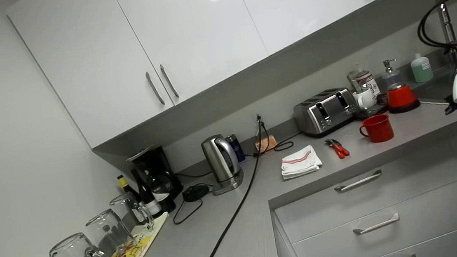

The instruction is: Open the top drawer,put the red cup inside and close it

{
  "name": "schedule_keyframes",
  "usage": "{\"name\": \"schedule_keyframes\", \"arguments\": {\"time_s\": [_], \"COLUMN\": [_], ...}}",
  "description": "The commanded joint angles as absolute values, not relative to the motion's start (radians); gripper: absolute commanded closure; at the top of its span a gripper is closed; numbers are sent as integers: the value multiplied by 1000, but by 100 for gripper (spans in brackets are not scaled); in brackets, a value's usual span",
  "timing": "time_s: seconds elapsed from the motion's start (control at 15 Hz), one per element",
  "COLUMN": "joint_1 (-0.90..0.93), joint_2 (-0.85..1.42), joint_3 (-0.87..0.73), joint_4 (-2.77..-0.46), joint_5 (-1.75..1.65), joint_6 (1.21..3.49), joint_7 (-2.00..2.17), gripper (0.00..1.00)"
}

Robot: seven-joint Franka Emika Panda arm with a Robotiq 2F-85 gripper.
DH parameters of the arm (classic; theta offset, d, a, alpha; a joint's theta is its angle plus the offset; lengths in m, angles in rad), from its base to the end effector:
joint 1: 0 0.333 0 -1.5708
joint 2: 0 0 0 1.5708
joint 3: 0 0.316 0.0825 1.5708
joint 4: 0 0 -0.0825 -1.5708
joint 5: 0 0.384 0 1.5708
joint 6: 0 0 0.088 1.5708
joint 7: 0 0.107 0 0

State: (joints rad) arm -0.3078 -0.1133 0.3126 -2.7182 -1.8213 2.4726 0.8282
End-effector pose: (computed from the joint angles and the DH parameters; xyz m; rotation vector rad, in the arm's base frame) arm 0.3833 0.0007 0.2470 2.0231 0.8800 0.3363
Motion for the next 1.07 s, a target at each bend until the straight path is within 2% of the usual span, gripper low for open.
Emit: {"name": "schedule_keyframes", "arguments": {"time_s": [0.0,0.33,1.0], "joint_1": [-104,26,33], "joint_2": [-32,152,502], "joint_3": [222,188,147], "joint_4": [-2741,-2697,-2415], "joint_5": [-1965,-2023,-2057], "joint_6": [2310,2108,1881], "joint_7": [1022,1196,1202], "gripper": [0,0,0]}}
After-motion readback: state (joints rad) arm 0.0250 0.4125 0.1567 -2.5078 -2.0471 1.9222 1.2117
